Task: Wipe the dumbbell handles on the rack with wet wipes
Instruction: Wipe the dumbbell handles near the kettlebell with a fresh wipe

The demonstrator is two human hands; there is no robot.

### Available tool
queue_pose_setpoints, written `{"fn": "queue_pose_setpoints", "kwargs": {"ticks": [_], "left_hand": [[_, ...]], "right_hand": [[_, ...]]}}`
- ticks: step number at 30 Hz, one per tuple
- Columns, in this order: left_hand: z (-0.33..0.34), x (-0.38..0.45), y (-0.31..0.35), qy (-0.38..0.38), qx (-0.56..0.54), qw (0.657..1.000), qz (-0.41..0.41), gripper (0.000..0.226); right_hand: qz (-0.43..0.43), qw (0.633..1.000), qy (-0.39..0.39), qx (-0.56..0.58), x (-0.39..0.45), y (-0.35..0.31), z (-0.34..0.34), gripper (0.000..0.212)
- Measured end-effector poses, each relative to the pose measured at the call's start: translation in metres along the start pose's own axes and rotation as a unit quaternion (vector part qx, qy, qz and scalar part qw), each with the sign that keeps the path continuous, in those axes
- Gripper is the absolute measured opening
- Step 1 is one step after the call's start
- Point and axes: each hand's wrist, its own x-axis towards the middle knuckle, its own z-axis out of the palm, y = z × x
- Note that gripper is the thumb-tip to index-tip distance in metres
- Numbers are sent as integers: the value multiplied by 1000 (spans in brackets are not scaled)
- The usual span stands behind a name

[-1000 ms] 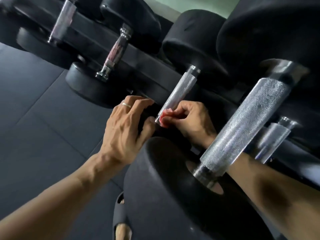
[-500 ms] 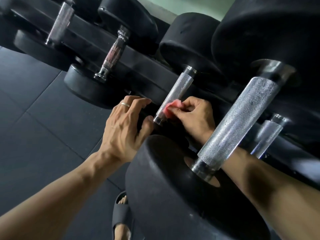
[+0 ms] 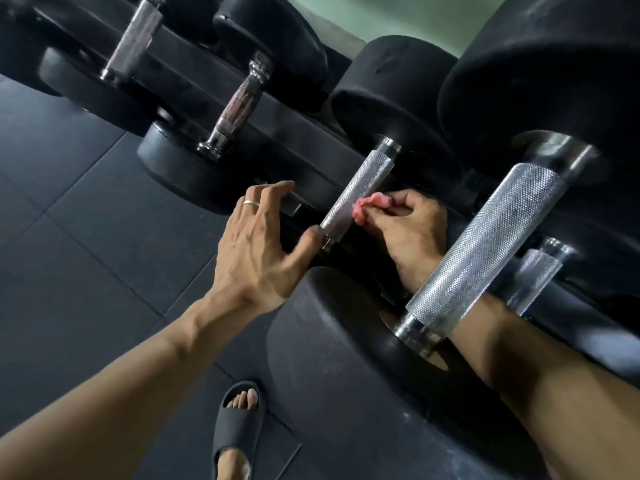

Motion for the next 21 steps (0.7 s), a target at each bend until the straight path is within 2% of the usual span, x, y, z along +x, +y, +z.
{"fn": "queue_pose_setpoints", "kwargs": {"ticks": [3,5,7,11,13,19,21], "left_hand": [[2,1,2,13,-21,998,-53,89],[2,-1,3,15,-24,999,-47,87],[1,-2,2,15,-23,999,-42,85],[1,-2,0,18,-25,999,-44,80],[2,-2,0,19,-28,999,-43,78],[2,-3,0,26,-45,998,-47,73],[2,-3,0,28,-54,997,-49,71]], "right_hand": [[30,998,-33,-51,-6,2,1,19],[76,987,-76,-123,-12,6,2,15],[96,980,-87,-153,-13,7,2,14],[87,996,-3,-13,-1,5,0,19],[73,997,23,-8,3,9,-1,23],[104,991,-68,-56,-1,12,-4,20],[98,991,-69,-54,2,6,-4,20]]}}
